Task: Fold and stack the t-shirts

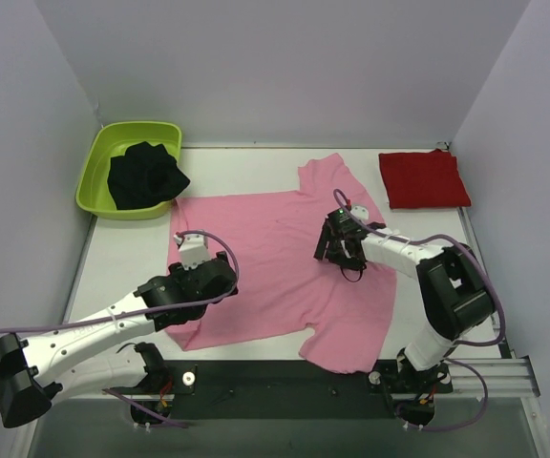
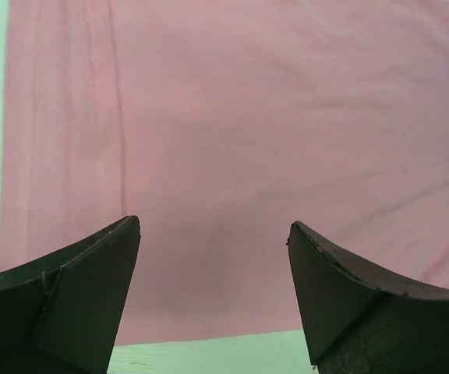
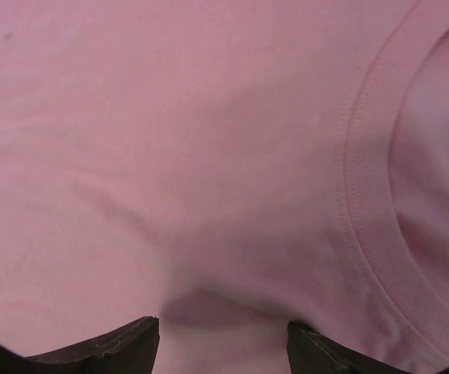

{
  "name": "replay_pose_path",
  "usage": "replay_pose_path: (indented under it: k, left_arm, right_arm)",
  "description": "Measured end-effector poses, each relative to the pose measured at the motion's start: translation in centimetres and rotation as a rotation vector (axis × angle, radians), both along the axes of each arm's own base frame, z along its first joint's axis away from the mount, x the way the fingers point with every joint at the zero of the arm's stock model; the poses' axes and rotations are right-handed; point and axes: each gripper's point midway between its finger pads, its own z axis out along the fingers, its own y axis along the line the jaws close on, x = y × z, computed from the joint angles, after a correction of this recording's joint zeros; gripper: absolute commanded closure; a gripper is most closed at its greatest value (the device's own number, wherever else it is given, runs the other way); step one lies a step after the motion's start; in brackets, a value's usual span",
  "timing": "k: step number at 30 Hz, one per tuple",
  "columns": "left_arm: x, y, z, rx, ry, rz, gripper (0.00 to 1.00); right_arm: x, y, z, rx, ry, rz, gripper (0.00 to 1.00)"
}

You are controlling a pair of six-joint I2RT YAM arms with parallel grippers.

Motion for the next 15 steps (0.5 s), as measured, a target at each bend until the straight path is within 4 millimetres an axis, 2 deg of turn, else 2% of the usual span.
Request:
replay_pose_path:
  k: [3,5,10,13,15]
  left_arm:
    - [-0.1,0.6,-0.9,0.010,0.015,0.004,0.14]
    - [-0.1,1.0,-1.4,0.014,0.029,0.005,0.14]
    - [0.2,1.3,-2.1,0.019,0.041,0.001,0.14]
    - [0.3,1.0,-2.4,0.016,0.050,-0.018,0.14]
    - [0.4,0.5,-2.6,0.008,0.058,-0.035,0.15]
  right_arm:
    - [0.3,-3.0,-0.1,-0.040,0.000,-0.093,0.34]
    - [-0.2,-4.9,-0.2,-0.082,0.011,-0.139,0.34]
    - [-3.2,-8.8,0.4,-0.198,0.059,-0.199,0.33]
    - [-3.6,-8.8,2.2,-0.202,0.030,-0.185,0.32]
    - [-3.3,-7.5,3.8,-0.187,-0.003,-0.145,0.32]
